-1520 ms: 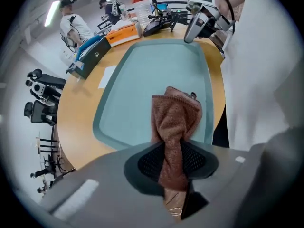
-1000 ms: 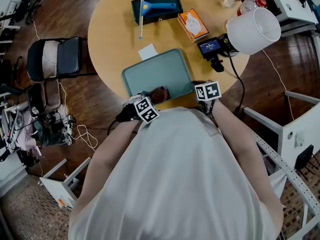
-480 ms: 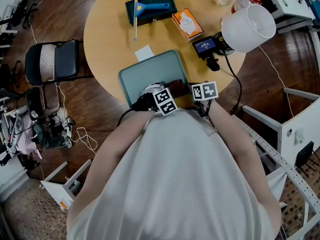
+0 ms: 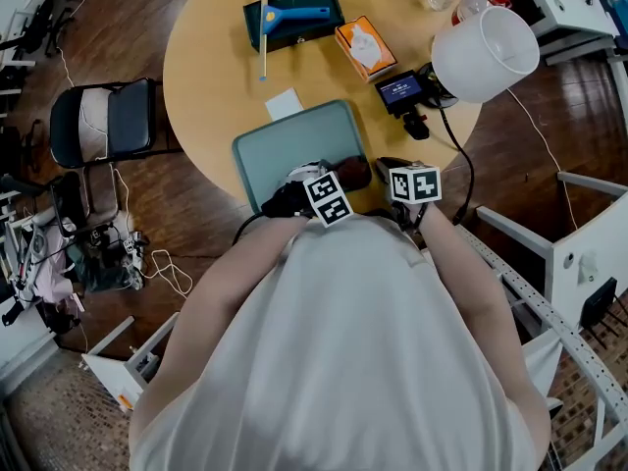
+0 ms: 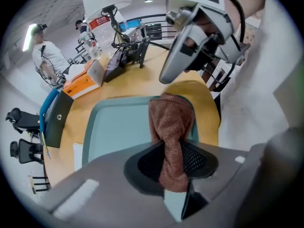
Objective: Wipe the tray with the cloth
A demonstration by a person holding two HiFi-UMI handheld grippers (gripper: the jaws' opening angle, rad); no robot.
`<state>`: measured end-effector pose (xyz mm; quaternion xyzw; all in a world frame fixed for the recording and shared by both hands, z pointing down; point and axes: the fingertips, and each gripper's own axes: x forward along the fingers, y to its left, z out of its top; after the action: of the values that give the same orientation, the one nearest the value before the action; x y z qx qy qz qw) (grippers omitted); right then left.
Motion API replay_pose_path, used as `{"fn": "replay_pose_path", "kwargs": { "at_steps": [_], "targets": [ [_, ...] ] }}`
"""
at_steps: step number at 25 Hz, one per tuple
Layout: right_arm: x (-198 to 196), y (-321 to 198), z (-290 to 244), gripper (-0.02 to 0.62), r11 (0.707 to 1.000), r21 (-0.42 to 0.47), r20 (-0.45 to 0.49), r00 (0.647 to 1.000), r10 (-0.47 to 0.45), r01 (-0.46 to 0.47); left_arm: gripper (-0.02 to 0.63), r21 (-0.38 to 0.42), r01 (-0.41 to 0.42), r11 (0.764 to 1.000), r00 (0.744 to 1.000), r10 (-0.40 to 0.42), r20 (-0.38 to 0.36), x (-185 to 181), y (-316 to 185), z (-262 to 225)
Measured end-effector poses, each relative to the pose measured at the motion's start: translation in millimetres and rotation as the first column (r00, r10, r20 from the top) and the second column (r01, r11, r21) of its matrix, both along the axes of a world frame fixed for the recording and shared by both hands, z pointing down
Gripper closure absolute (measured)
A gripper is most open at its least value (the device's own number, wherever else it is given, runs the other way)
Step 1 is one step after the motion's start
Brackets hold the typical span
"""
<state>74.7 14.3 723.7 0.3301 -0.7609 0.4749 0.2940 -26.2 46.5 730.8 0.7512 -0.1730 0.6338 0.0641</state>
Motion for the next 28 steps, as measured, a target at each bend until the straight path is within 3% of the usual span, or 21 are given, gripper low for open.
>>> {"fn": "replay_pose_path", "kwargs": {
  "at_steps": [3,8,14,19,28],
  "targets": [
    [29.0,-7.2,-4.1,0.565,0.998,0.03,-0.012,0.999,0.052,-0.052,0.293,-0.015,-0.024,1.0,1.0,0.024,0.016,4.8,9.2,5.4],
    [46.2,2.2,-5.8,0.58,0.997,0.027,-0.026,0.997,0.07,-0.07,0.293,-0.02,0.023,1.0,0.999,-0.023,0.037,-5.5,-16.1,5.7],
    [37.1,19.3,-5.9,0.588,0.999,0.023,-0.009,0.999,0.038,-0.038,0.293,0.015,0.15,0.989,0.986,-0.15,0.078,-36.1,-88.5,2.8],
    [45.2,17.8,-8.8,0.592,0.997,0.028,-0.009,0.998,0.068,-0.068,0.293,0.056,0.253,0.966,0.96,-0.258,0.113,-58.4,-141.9,-0.4],
    [45.1,11.3,-8.8,0.592,0.999,0.037,-0.015,0.999,0.03,-0.03,0.293,0.055,0.301,0.952,0.943,-0.305,0.132,-105.4,-105.0,0.4]
  ]
}}
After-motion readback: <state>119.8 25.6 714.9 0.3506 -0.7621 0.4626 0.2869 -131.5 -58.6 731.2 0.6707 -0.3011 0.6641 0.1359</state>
